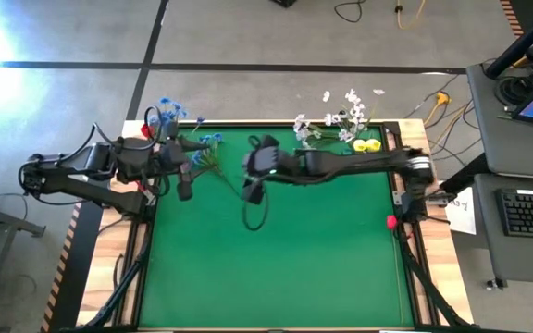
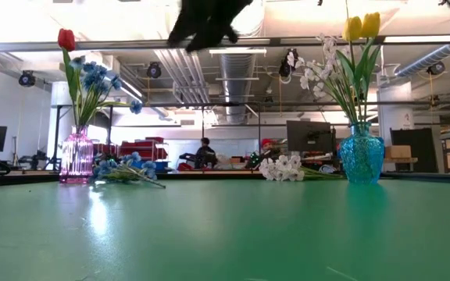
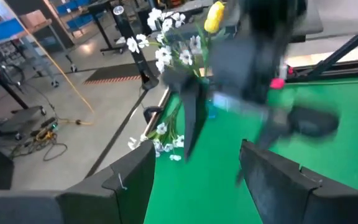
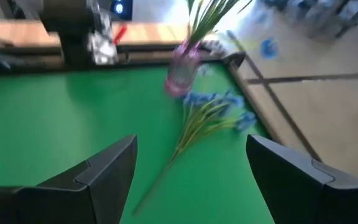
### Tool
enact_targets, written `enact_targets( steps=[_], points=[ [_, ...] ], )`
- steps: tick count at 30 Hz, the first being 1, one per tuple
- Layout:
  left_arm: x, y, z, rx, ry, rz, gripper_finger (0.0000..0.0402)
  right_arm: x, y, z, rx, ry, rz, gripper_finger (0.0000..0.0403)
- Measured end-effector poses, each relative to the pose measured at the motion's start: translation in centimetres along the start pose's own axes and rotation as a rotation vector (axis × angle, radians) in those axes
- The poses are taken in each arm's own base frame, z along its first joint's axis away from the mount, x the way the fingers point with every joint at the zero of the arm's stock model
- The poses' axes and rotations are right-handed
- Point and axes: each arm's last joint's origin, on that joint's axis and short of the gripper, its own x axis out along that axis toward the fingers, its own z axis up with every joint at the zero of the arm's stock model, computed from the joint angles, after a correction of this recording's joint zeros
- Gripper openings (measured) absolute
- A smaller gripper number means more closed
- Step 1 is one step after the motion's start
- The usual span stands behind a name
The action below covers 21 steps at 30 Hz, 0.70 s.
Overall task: Sort flowers into vase by color
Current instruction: Put the blue flowers into the purple vase
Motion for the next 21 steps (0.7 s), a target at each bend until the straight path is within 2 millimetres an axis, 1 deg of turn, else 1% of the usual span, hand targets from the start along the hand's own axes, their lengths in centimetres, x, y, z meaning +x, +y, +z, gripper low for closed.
enact_targets(
  steps=[3, 7, 12, 15, 17, 21],
  points=[
    [-0.6, 0.2, -0.3, -0.024, -0.013, 0.003, 0.0221, 4.1, 0.4, -2.0, 0.0, 0.037, -0.013, 0.0292],
    [-1.2, 0.5, -0.4, -0.054, -0.03, 0.005, 0.0221, 9.2, 0.4, -4.6, 0.057, 0.073, 0.0, 0.0292],
    [-1.7, 0.7, -0.4, -0.067, -0.047, 0.007, 0.0221, 14.3, 0.0, -6.7, 0.134, 0.099, 0.039, 0.0292],
    [-1.6, 0.7, -0.4, -0.066, -0.045, 0.007, 0.0221, 16.6, 0.2, -7.2, 0.147, 0.11, 0.032, 0.0292],
    [-1.6, 0.7, -0.4, -0.064, -0.043, 0.007, 0.0221, 17.7, 0.5, -7.5, 0.152, 0.12, 0.032, 0.0292],
    [-1.3, 0.5, -0.4, -0.061, -0.035, 0.006, 0.0221, 19.2, 0.7, -7.6, 0.195, 0.131, 0.016, 0.0292]
  ],
)
